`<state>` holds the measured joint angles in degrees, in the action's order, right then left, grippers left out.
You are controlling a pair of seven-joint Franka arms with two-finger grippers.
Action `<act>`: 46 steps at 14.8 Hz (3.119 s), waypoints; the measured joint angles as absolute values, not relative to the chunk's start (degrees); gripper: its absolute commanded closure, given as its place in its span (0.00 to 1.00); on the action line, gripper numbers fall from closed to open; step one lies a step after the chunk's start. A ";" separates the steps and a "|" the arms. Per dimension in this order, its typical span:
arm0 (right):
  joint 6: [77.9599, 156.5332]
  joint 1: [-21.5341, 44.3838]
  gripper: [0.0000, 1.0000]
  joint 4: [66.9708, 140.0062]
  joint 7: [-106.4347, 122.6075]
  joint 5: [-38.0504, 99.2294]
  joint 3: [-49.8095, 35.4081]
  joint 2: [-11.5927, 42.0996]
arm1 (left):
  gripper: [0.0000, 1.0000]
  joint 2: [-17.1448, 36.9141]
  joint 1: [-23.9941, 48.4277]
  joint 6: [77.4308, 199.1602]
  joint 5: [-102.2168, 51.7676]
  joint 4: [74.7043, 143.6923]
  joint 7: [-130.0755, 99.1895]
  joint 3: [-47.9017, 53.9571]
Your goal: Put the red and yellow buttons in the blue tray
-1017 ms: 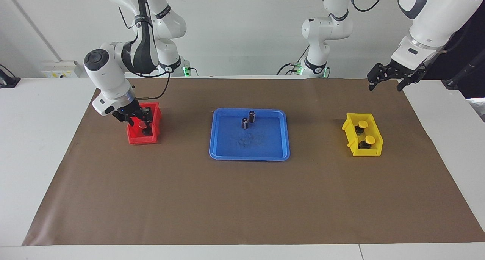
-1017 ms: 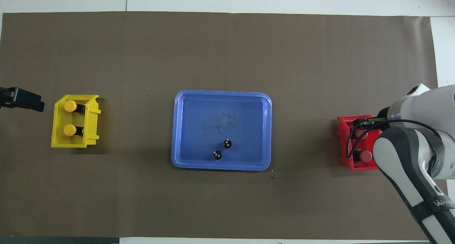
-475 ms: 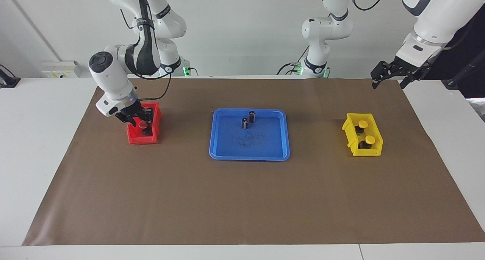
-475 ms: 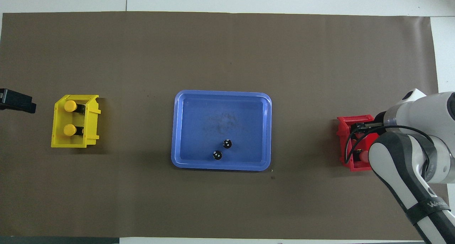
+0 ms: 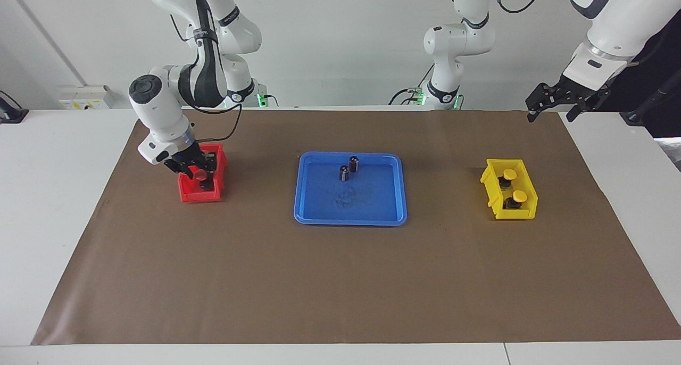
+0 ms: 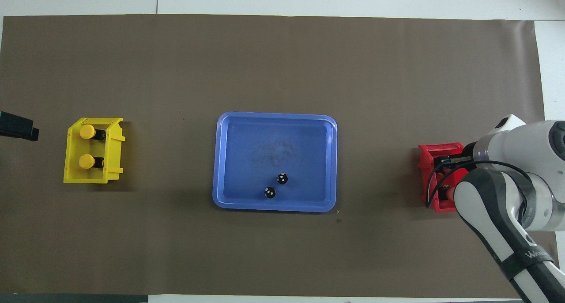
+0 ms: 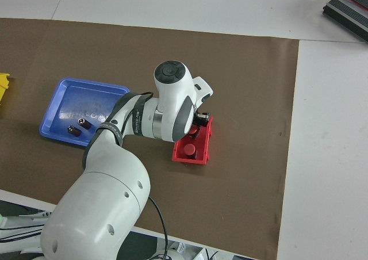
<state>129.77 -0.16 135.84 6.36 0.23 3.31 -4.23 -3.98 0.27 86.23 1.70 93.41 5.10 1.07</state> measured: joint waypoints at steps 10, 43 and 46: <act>127.05 -0.16 0.84 134.61 6.50 0.23 3.30 -4.49 | 0.00 -4.04 0.28 86.27 1.70 93.41 5.10 1.10; 123.24 35.63 0.01 98.24 -38.91 3.42 1.15 23.44 | 0.21 -4.90 -1.25 112.93 1.70 117.50 5.12 0.95; 120.73 34.41 0.01 96.34 -37.18 2.38 2.03 21.80 | 0.22 -2.80 -1.54 116.69 1.70 118.40 5.11 0.92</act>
<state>120.73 34.41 96.34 -37.18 2.38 2.03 21.80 -2.80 -1.54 116.69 1.70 118.40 5.11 0.92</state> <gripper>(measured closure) 0.009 0.207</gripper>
